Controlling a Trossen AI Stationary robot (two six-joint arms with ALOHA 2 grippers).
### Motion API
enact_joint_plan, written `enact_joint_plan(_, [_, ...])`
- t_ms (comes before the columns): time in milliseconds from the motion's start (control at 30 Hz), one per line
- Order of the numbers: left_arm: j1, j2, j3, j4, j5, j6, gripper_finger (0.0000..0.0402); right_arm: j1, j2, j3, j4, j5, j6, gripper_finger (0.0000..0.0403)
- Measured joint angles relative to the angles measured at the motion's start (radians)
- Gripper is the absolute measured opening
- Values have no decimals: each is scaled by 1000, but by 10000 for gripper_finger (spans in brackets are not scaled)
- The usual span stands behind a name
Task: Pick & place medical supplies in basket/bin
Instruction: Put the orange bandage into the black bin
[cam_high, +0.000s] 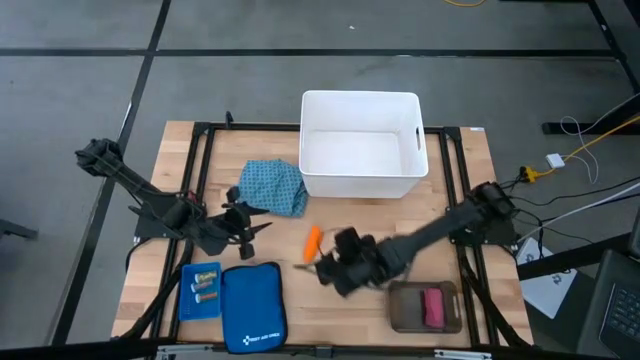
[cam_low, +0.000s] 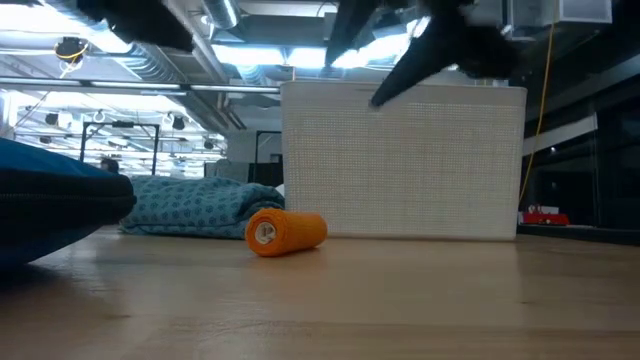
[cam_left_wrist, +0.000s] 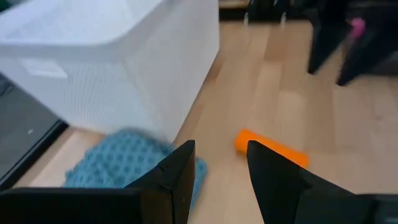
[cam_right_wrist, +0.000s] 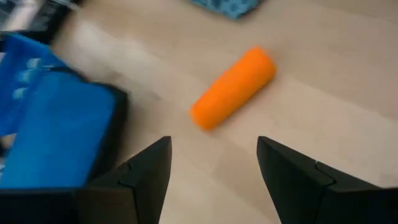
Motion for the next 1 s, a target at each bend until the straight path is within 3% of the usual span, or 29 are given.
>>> enact_joint_plan(233, [-2,11,-1,-65,-3,-60,143,-145,88,0,172,-165,-117,235])
enact_joint_plan(467, [-9,11,-1,-78,-1,-66,143,-203,227,1,309,-338,-140,235])
enact_joint_plan(1000, [-10,11,-1,-79,2,-63,143,-175,236,-4,231,-355,-129,235])
